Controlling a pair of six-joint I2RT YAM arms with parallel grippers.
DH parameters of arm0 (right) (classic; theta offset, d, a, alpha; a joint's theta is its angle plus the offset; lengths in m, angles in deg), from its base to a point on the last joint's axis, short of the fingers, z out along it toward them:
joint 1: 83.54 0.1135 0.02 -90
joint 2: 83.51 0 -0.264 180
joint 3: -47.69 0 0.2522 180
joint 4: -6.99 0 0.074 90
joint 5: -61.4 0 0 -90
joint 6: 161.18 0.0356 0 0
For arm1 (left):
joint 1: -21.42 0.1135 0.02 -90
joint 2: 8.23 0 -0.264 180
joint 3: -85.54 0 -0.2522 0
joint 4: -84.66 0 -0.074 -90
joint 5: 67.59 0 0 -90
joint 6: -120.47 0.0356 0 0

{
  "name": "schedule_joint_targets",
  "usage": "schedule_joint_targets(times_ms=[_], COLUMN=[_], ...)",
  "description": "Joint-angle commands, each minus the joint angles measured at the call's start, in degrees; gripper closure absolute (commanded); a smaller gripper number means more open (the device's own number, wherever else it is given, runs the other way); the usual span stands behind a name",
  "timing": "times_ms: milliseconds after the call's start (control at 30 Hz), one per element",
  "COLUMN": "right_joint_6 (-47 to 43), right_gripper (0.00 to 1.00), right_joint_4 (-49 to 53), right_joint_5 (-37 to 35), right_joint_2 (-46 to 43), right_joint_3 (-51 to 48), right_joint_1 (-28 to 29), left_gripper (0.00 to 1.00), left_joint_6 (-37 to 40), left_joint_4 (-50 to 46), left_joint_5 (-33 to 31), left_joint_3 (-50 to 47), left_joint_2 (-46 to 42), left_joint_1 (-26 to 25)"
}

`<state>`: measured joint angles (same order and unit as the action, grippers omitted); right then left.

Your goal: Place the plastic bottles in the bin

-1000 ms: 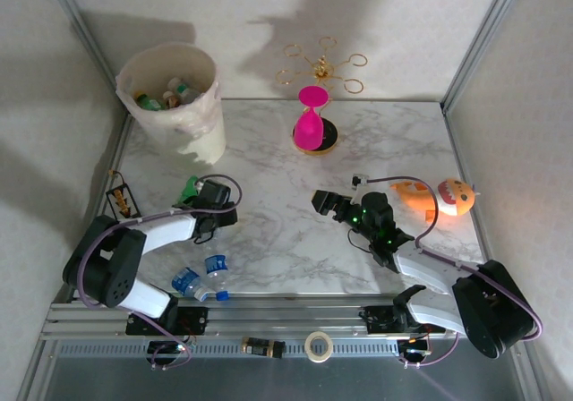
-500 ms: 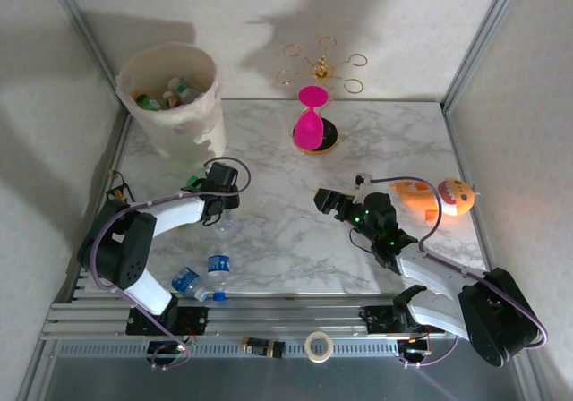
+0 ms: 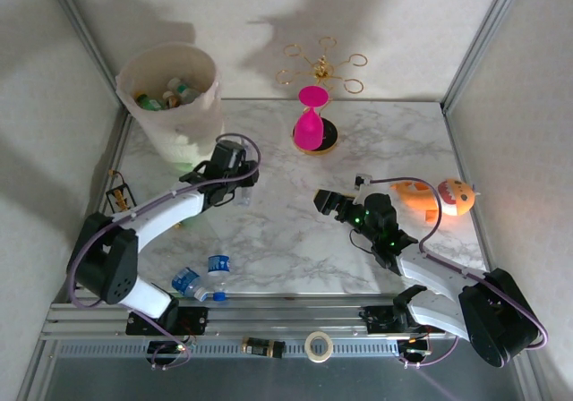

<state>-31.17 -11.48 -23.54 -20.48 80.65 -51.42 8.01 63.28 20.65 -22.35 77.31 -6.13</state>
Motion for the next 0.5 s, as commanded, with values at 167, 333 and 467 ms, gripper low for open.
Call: schedule_joint_targets(times_ms=[167,333,467], right_joint_6=[-2.8,-4.3,-4.7], right_gripper=[0.01,0.01,0.01], right_joint_4=[-4.8,-5.8,-6.5], right_joint_5=[6.9,12.4,16.6], right_joint_2=[-0.4,0.5,1.4], right_joint_3=[-0.5,0.0,0.4], right_joint_1=[-0.4,-0.4,-0.3], left_gripper=[0.78,1.00,1.00], left_joint_6=[4.2,7.2,8.6], left_joint_4=[-6.0,-8.3,-8.7], left_joint_5=[4.4,3.8,3.7], left_joint_3=[18.7,29.7,37.0], left_joint_2=[-2.3,-0.3,1.3], left_joint_1=[0.3,2.8,7.1])
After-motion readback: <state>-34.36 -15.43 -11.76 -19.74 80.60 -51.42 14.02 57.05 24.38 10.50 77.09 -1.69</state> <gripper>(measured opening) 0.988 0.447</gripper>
